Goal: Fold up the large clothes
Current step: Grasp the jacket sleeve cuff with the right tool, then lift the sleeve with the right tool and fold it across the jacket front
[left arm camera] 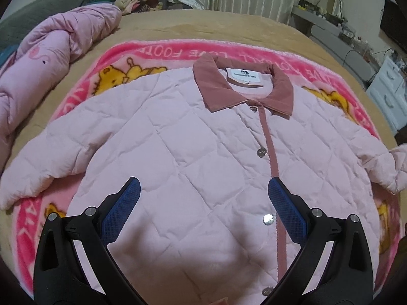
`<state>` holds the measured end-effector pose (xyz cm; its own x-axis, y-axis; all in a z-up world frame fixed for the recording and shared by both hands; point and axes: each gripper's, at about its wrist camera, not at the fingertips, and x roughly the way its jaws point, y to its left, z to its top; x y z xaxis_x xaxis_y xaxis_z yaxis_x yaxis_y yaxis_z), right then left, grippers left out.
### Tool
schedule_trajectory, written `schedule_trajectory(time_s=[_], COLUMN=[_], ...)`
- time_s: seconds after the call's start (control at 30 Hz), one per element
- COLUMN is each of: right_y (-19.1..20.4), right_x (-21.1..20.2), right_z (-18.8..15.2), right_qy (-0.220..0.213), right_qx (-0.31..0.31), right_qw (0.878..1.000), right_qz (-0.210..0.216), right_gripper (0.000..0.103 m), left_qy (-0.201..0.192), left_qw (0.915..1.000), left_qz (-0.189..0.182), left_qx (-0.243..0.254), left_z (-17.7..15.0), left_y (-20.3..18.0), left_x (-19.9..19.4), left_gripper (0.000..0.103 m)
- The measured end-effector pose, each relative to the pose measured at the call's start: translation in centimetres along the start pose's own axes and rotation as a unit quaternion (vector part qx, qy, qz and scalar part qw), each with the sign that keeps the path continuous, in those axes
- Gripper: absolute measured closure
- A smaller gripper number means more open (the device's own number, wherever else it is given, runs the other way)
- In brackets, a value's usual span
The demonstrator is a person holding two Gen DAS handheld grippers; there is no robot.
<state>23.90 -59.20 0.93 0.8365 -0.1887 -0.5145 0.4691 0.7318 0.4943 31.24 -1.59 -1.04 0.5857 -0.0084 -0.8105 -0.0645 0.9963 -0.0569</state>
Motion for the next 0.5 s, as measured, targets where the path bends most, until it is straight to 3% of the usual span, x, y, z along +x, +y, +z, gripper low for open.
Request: schedule_trajectory(time_s=[0.23,0.5], right_y=[7.6,15.3], right_x=[-1.5,-2.0], right_z=[-0.2,-1.6], right_qy=[-0.013,-0.005], right_qx=[-0.071,-0.114], right_qw=[0.997,0.990], right_qz=[0.035,0.078], right_gripper=[0.086,0.087], left_qy=[-0.010,-0.015], left_qw=[0.9992,0.9984], left_qz=[-0.037,-0.049], left_qx=[-0.007,-0.024], left_z=[-0.4,0.1], left_y=[1.4,3.8], left_x=[-0.7,-1.3], left_gripper=[0.009,0.009])
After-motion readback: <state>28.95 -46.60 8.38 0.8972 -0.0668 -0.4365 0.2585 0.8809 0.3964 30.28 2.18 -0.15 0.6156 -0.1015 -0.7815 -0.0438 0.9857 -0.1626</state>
